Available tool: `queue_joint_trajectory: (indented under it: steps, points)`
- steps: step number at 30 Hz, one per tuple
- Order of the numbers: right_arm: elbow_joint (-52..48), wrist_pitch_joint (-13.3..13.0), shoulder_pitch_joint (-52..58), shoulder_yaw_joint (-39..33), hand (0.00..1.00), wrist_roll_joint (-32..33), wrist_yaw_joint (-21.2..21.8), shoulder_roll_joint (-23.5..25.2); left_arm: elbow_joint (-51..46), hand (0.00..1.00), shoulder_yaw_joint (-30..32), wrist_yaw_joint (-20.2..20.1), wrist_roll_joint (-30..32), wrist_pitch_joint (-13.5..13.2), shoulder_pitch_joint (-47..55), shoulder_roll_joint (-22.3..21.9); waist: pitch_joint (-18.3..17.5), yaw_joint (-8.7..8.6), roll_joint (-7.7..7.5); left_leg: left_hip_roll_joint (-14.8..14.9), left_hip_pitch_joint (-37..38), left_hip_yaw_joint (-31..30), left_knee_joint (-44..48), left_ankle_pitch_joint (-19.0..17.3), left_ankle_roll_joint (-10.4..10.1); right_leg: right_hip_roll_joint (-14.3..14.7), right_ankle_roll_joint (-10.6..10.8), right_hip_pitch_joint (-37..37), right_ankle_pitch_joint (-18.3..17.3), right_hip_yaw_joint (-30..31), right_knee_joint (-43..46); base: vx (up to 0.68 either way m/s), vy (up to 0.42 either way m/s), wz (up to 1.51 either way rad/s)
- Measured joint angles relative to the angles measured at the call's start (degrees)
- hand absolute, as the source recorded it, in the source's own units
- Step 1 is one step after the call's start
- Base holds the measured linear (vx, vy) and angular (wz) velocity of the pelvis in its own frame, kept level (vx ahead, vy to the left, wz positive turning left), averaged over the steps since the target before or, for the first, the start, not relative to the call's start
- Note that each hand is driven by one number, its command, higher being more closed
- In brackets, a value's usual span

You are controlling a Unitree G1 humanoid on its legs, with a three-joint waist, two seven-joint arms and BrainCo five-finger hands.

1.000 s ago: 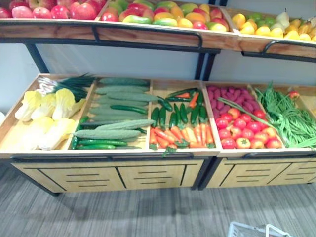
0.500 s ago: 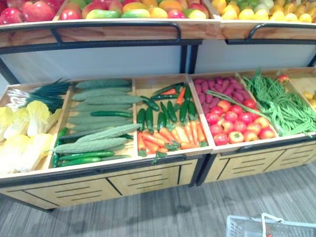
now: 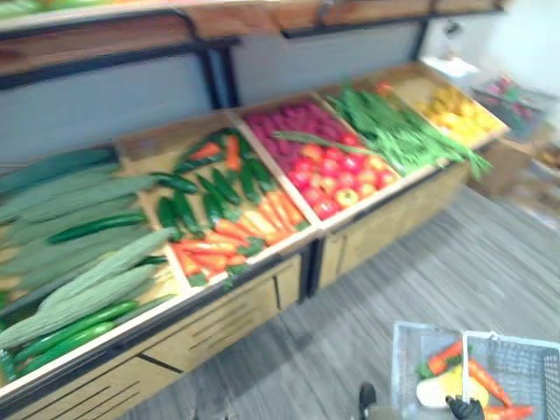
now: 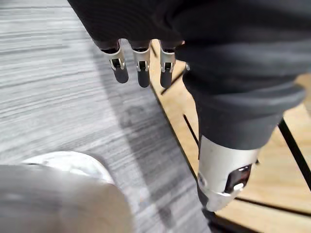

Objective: Pick vegetable in the basket

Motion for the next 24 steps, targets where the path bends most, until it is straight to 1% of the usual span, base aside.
queue_joint_trajectory:
  steps: [1, 2, 3, 4, 5, 6, 7, 8, 9, 10, 11, 12, 13, 14, 16, 17, 18, 19, 20, 21, 22, 23, 24]
  points:
    - [0.0, 0.0, 0.3, 0.0, 1.0, 0.0, 0.0, 0.2, -0.2, 0.0, -0.1, 0.0, 0.0, 0.0, 0.0, 0.0, 0.0, -0.02, -0.07, 0.1, 0.6, 1.8, -0.9, 0.6, 0.1, -0.8, -0.3, 0.5, -1.2, -1.9, 2.9, -0.26, 0.116, -1.63]
    - [0.4, 0.2, 1.1, 0.5, 1.0, -0.1, -0.2, 0.1, 0.0, 0.0, -0.1, -0.1, 0.0, 0.3, 0.3, 0.5, 0.0, -0.07, -0.08, 0.3, 2.0, 6.8, -3.5, 2.8, 0.5, -3.0, -0.5, 3.2, -2.9, -4.6, 7.4, -0.16, 0.033, -1.26]
    - [0.6, 0.2, 1.0, 0.5, 1.0, -0.1, -0.2, 0.1, 0.0, 0.0, -0.1, -0.1, -0.1, 0.3, 0.3, 0.5, 0.0, -0.06, -0.07, 0.3, 2.1, 7.5, -3.9, 3.2, 0.4, -3.3, -0.2, 3.7, -3.2, -4.7, 7.8, -0.21, -0.026, -1.41]
    - [2.1, 0.3, 1.0, 0.5, 1.0, -0.1, -0.2, 0.1, 0.0, 0.0, -0.1, -0.1, -0.1, 0.3, 0.2, 1.1, -0.1, -0.19, -0.19, 0.4, 2.4, 10.1, -5.6, 4.8, 0.3, -4.8, -0.3, 5.4, -3.3, -4.8, 9.1, -0.13, -0.087, -0.8]
    - [2.9, 0.4, 1.0, 0.5, 1.0, -0.1, -0.3, 0.1, 0.0, 0.0, -0.1, -0.1, -0.1, 0.3, 0.2, 1.6, -0.2, -0.18, -0.33, 0.4, 2.6, 11.5, -6.3, 5.7, 0.1, -5.6, -0.2, 6.4, -3.3, -4.9, 9.4, -0.16, -0.186, -1.16]
    - [4.1, 0.7, 0.8, 0.5, 1.0, -0.1, -0.3, 0.1, 0.1, 0.0, -0.1, -0.1, -0.2, 0.3, 0.4, 2.5, -0.4, -0.11, -0.71, 1.0, 2.5, 14.2, -6.6, 7.1, -0.2, -7.1, 0.1, 7.8, -3.1, -5.2, 8.4, -0.15, -0.279, -1.24]
    - [4.6, 1.1, 0.4, 0.5, 1.0, -0.1, -0.3, 0.0, 0.4, 0.0, 0.4, -0.1, -0.2, 0.4, 0.4, 3.7, -0.6, -0.11, -1.56, 1.6, 2.0, 16.2, -6.3, 8.3, -0.6, -6.2, 2.2, 7.5, -4.4, -5.8, 4.9, -0.16, -0.304, -1.22]
    - [4.6, 1.3, 0.3, 0.5, 1.0, -0.1, -0.3, -0.3, 1.2, 0.0, 0.5, -0.1, -0.2, 0.5, 0.1, 3.6, -0.6, -0.2, -1.44, 1.6, 1.6, 16.4, -6.8, 8.8, -0.5, -4.5, 2.4, 7.3, -4.5, -6.3, 2.8, -0.2, -0.317, -1.12]
    - [4.9, 1.3, 0.3, 0.3, 1.0, -0.1, -0.4, -1.1, 2.3, 0.0, -0.1, -0.2, -0.2, 0.6, -0.3, 3.0, -1.1, -0.11, -0.04, 0.9, 0.2, 14.3, -8.8, 9.4, -0.4, -1.9, 2.4, 7.6, -4.5, -5.7, -2.7, -0.25, -0.26, -1.15]
    - [5.7, 1.4, 0.0, 0.4, 1.0, -0.1, -0.3, -2.1, 2.3, 0.0, -0.1, -0.1, -0.2, 0.6, -0.2, 2.5, -1.3, 0.09, 0.52, 0.4, -0.4, 12.9, -10.6, 10.8, -0.9, -0.4, 2.5, 7.8, -4.5, -5.3, -7.6, -0.24, -0.262, -1.14]
    - [6.2, 1.6, -0.5, 0.4, 1.0, -0.2, -0.4, -2.4, 2.3, 0.0, -0.3, -0.1, -0.2, 0.6, -0.3, 2.4, -1.3, -0.02, 0.52, 0.7, -0.5, 13.0, -10.6, 11.5, -0.8, 0.2, 2.7, 7.8, -4.6, -5.3, -9.5, -0.17, -0.277, -1.08]
    - [6.8, 2.6, -0.7, 1.0, 1.0, -0.5, -0.4, -3.2, 2.3, 0.0, -1.4, -0.1, -0.2, 0.6, -0.9, 2.1, -1.6, -0.03, 0.98, 1.3, -0.5, 13.8, -10.0, 12.1, -1.4, 1.0, 3.7, 7.9, -5.3, -5.6, -12.1, -0.09, -0.308, -0.73]
    - [6.9, 3.2, -0.4, 1.7, 1.0, -0.5, -0.4, -3.4, 2.3, 0.0, -2.1, -0.1, -0.2, 0.6, -1.8, 1.9, -1.2, -0.16, 0.45, 2.2, -0.5, 14.8, -8.4, 12.2, -1.5, 1.8, 5.2, 8.9, -6.3, -5.9, -14.5, -0.1, -0.337, -0.61]
    - [6.9, 3.3, -0.1, 1.7, 1.0, -0.5, -0.4, -3.4, 2.3, 0.0, -2.4, -0.1, -0.2, 0.5, -2.2, 1.8, -1.1, -0.28, 0.47, 2.9, -0.4, 15.1, -7.6, 12.2, -1.5, 2.3, 5.3, 9.4, -6.4, -5.8, -15.6, -0.1, -0.229, -0.34]
    - [6.9, 3.3, 1.2, 2.2, 1.0, -0.5, -0.3, -2.8, 2.1, 0.0, -2.4, -0.1, -0.3, 0.5, -2.6, 1.1, -0.8, -1.3, 1.13, 6.4, -0.2, 15.1, -3.9, 12.3, -1.6, 4.2, 5.3, 11.1, -6.3, -5.7, -16.4, -0.11, -0.152, -0.15]
    - [6.9, 3.3, 2.1, 3.0, 1.0, -0.4, -0.3, -2.8, 2.2, 0.0, -2.4, 0.0, -0.3, 0.6, -2.3, 0.8, -0.6, -2.15, 1.45, 8.6, 0.5, 14.8, -1.4, 12.3, -1.7, 5.3, 4.8, 11.9, -6.7, -5.4, -16.5, -0.14, -0.124, -0.25]
    - [6.9, 3.2, 2.5, 3.7, 1.0, -0.4, -0.4, -3.0, 2.2, 0.0, -2.4, 0.0, -0.3, 0.6, -2.0, 0.5, -0.4, -2.56, 1.86, 10.2, 1.2, 14.9, 0.6, 12.6, -1.7, 6.1, 4.2, 12.5, -7.0, -4.4, -16.8, -0.14, -0.101, -0.54]
    - [6.9, 3.0, 2.5, 4.1, 1.0, -0.4, -0.4, -3.6, 2.2, 0.0, -2.4, 0.0, -0.5, 0.6, -1.3, 0.0, -0.3, -2.77, 2.15, 11.6, 2.2, 14.8, 2.5, 13.8, -2.0, 6.8, 4.2, 13.0, -7.3, -2.1, -17.3, -0.12, -0.092, -0.92]
    - [6.8, 2.4, 2.4, 5.0, 1.0, -0.5, -0.4, -4.2, 2.0, 0.0, -2.3, 0.2, -0.8, 0.5, -0.9, -0.2, -0.3, -2.82, 2.12, 11.7, 2.6, 11.8, 4.1, 16.2, -1.8, 7.0, 3.8, 13.0, -7.1, 0.8, -17.5, -0.11, -0.114, -1.0]
    - [6.7, 2.1, 2.3, 5.3, 1.0, -0.5, -0.4, -4.6, 1.9, 0.0, -2.2, 0.3, -0.9, 0.5, -0.6, -0.2, -0.1, -2.73, 1.79, 11.5, 2.5, 9.2, 5.0, 17.5, -1.8, 6.9, 4.1, 12.7, -6.6, 2.6, -17.4, -0.06, -0.096, -1.28]
    - [6.8, 1.9, 1.3, 5.5, 1.0, -0.5, -0.4, -5.6, 1.6, 0.0, -2.2, 0.5, -1.3, 0.4, -0.1, -0.5, 0.2, -1.77, 1.48, 8.7, 1.8, 2.3, 5.1, 17.9, -2.3, 6.4, 3.9, 12.1, -6.1, 6.6, -17.4, -0.02, -0.024, -1.46]
    - [7.0, 1.9, 0.3, 5.4, 1.0, -0.5, -0.4, -6.7, 1.4, 0.0, -2.1, 1.1, -1.3, -0.1, 0.2, -1.1, 0.3, -1.53, 1.72, 3.5, 1.3, -6.6, 3.2, 15.0, -3.3, 5.5, 3.3, 11.0, -5.4, 10.5, -17.8, 0.0, 0.032, -1.54]
    - [7.4, 1.9, -0.5, 5.3, 1.0, -0.5, -0.6, -7.5, 1.6, 0.0, -2.1, 1.4, -1.3, -0.2, 0.3, -1.4, 0.4, -1.64, 2.02, -0.5, 0.6, -12.7, 2.1, 12.0, -3.6, 5.3, 3.2, 10.8, -4.5, 12.5, -18.8, 0.0, 0.063, -1.2]
